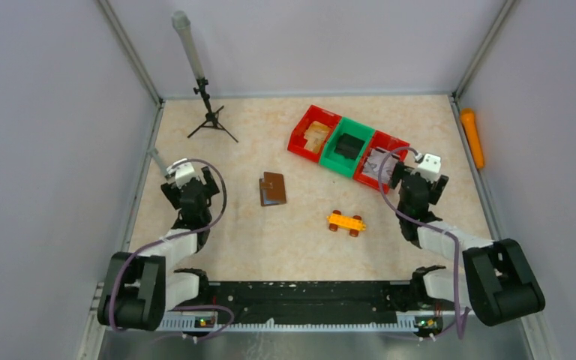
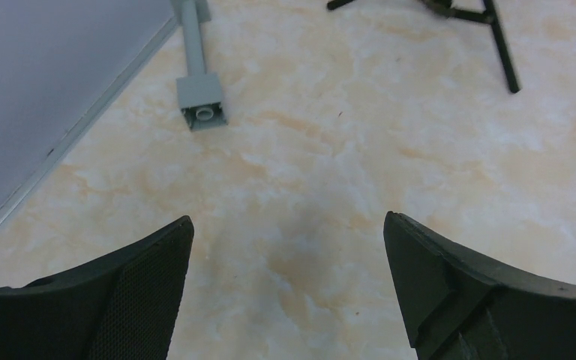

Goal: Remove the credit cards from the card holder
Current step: Reset both arms

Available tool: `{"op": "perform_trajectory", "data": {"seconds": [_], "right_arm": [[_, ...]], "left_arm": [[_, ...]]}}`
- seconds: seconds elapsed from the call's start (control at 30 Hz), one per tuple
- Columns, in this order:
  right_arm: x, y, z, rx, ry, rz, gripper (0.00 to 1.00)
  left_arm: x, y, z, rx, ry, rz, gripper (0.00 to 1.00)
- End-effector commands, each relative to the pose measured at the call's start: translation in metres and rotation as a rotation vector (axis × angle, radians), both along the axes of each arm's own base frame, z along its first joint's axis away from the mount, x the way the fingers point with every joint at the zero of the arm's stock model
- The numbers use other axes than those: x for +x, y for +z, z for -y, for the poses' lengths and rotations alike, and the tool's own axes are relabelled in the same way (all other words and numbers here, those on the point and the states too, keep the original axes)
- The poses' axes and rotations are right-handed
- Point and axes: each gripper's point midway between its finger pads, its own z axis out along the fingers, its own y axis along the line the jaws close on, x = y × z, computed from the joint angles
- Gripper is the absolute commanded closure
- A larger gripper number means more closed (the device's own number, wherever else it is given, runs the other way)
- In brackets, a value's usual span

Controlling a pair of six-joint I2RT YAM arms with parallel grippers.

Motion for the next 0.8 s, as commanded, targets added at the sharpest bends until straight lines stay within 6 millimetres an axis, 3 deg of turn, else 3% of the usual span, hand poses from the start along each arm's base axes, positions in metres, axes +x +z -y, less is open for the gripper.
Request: {"op": "perform_trajectory", "data": {"seconds": [0.0, 0.1, 0.27, 0.33, 0.43, 0.5, 0.57, 0.63, 0.77], "right_arm": [[0.009, 0.015, 0.009, -0.006, -0.032, 0.129, 0.03], [0.011, 0.010, 0.020, -0.019, -0.060, 0.141, 0.03], [0.019, 0.017, 0.012, -0.030, 0.057, 0.213, 0.03], [0.023, 0.009, 0.014, -0.014, 0.087, 0.226, 0.02], [0.036, 0.002, 0.009, -0.009, 0.125, 0.166, 0.02], [0.034, 0.000, 0.009, -0.002, 0.130, 0.163, 0.02], [0.030, -0.001, 0.005, -0.004, 0.165, 0.187, 0.02], [0.027, 0.001, 0.011, -0.011, 0.137, 0.227, 0.02], [0.027, 0.000, 0.010, -0.007, 0.144, 0.218, 0.03]], "left_arm": [[0.015, 0.010, -0.007, 0.014, -0.003, 0.069, 0.01], [0.016, 0.012, -0.013, 0.010, 0.005, 0.101, 0.01], [0.026, 0.015, -0.016, 0.024, 0.003, 0.109, 0.02], [0.031, 0.017, -0.015, 0.055, -0.021, 0.112, 0.04], [0.041, 0.001, -0.010, 0.071, -0.059, 0.087, 0.08], [0.047, 0.004, -0.013, 0.115, -0.053, 0.149, 0.08], [0.047, -0.009, -0.010, 0.057, -0.068, 0.057, 0.06], [0.051, -0.003, -0.009, 0.078, -0.086, 0.104, 0.06], [0.056, -0.007, 0.004, 0.091, -0.188, 0.082, 0.13]]}}
